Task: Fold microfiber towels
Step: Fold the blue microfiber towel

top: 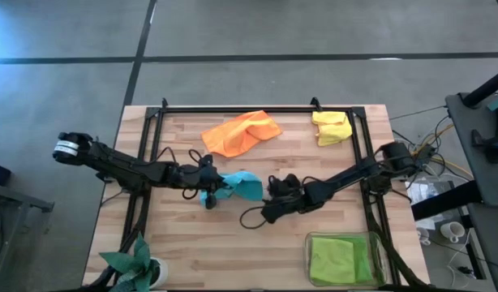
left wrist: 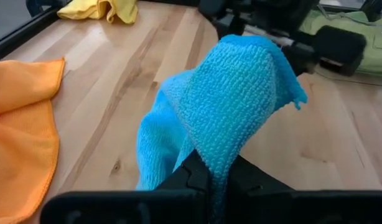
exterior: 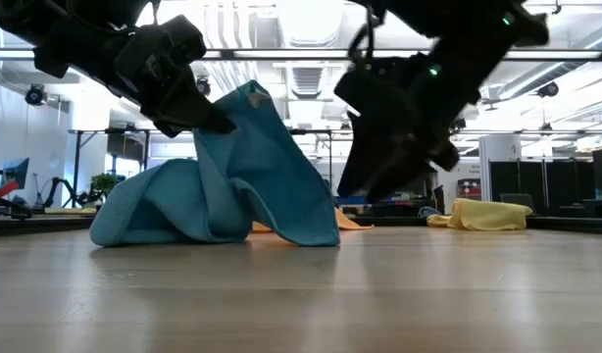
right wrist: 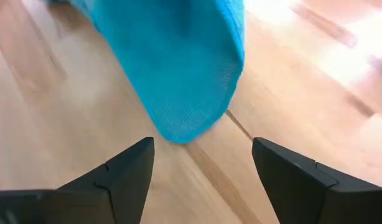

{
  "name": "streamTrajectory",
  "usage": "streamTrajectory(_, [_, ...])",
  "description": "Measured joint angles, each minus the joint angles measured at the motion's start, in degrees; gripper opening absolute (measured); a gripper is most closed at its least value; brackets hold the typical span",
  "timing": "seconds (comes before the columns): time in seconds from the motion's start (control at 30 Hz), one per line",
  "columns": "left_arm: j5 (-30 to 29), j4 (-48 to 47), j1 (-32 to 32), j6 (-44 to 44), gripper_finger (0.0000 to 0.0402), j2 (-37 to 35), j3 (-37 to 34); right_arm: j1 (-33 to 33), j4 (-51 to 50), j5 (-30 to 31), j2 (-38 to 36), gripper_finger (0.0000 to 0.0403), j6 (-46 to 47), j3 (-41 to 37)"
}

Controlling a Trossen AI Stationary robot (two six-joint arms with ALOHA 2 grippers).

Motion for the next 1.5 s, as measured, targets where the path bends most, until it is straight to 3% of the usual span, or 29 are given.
streamTrajectory(0.17, [0.00, 0.12, 0.00, -0.03, 0.0000, 0.00, 0.02, -2.84, 19.22, -5.57, 3.84, 0.0253, -0.78, -5.95])
streamTrajectory(0.27, [0.00, 0.25, 0.00, -0.04, 0.0000, 0.00, 0.11, -4.61, 23.48, -4.55, 7.15, 0.0243, -0.64, -6.26])
streamTrajectory(0.53, [0.00, 0.17, 0.00, -0.02, 0.0000, 0.00, 0.11, -6.14, 22.74, -1.49, 10.22, 0.0186, -2.29, -3.13])
streamTrajectory(0.73, [0.10, -0.38, 0.00, -1.19, 0.0000, -0.60, 0.11, -5.22, 12.12, 3.22, 6.54, 0.0123, -2.82, -2.02])
streamTrajectory(0.83, [0.11, -0.44, 0.00, -1.38, 0.0000, -0.71, 0.11, -5.02, 11.94, 2.69, 4.26, 0.0128, -5.03, -2.93])
streamTrajectory(0.97, [0.11, -0.52, 0.00, -1.40, 0.0000, -0.72, 0.11, -5.05, 12.18, 1.54, 4.13, 0.0173, -9.52, -3.83])
streamTrajectory(1.1, [0.11, -0.54, 0.00, -1.38, 0.0000, -0.72, 0.11, -5.47, 19.01, 1.43, 4.99, 0.0223, -19.60, -4.11])
streamTrajectory(1.2, [0.11, -0.60, 0.00, -1.25, 0.0000, -0.72, 0.11, -6.79, 23.53, -0.86, 6.60, 0.0242, -21.17, -4.11])
streamTrajectory(1.37, [0.37, -2.67, 0.00, -1.11, 0.0000, -0.79, 0.11, -8.62, 23.76, -2.96, 10.16, 0.0223, -17.38, -4.03])
streamTrajectory(1.5, [0.37, -3.36, 0.00, -0.94, 0.0000, -0.87, 0.09, -8.39, 25.07, -1.69, 11.56, 0.0168, -17.00, -3.80])
